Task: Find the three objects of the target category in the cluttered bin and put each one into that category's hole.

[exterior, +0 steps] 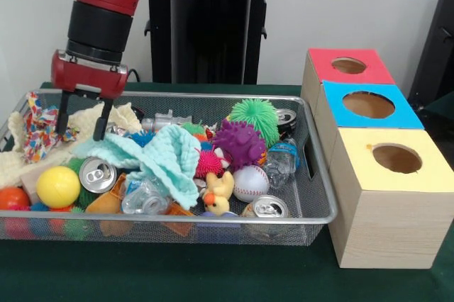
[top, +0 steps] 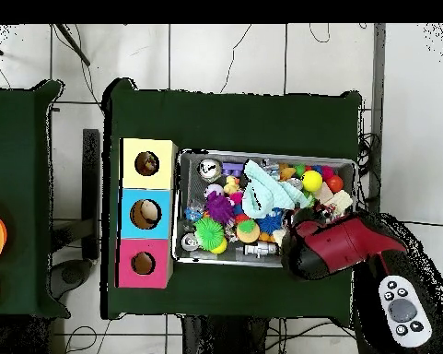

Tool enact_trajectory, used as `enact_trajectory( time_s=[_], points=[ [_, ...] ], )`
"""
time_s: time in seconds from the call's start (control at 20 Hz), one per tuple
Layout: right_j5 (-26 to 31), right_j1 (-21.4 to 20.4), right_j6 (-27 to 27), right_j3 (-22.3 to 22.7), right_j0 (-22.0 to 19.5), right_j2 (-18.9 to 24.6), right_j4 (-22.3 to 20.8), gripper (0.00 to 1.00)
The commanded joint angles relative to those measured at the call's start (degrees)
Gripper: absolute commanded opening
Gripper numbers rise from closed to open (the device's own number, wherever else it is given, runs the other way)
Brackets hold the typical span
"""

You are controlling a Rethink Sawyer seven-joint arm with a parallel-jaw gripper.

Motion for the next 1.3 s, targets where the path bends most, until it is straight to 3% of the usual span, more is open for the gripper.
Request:
enact_trajectory(
  time_s=[0.05, 0.2, 0.75, 1.05, 1.3],
  points=[
    [-1.9, -1.57, -1.82, 1.53, -4.18, -1.2, -0.44, 1.0],
    [-0.58, -3.54, -3.99, 2.72, -5.65, -0.5, 0.5, 1.0],
    [0.06, -3.99, -7.9, 2.29, -9.9, 2.7, -0.2, 1.0],
    [-2.79, 1.83, 8.79, -3.28, 1.79, -6.56, -4.72, 1.0],
    [-3.19, 3.09, 12.43, -5.12, 7.09, -11.31, -3.19, 1.0]
  ],
)
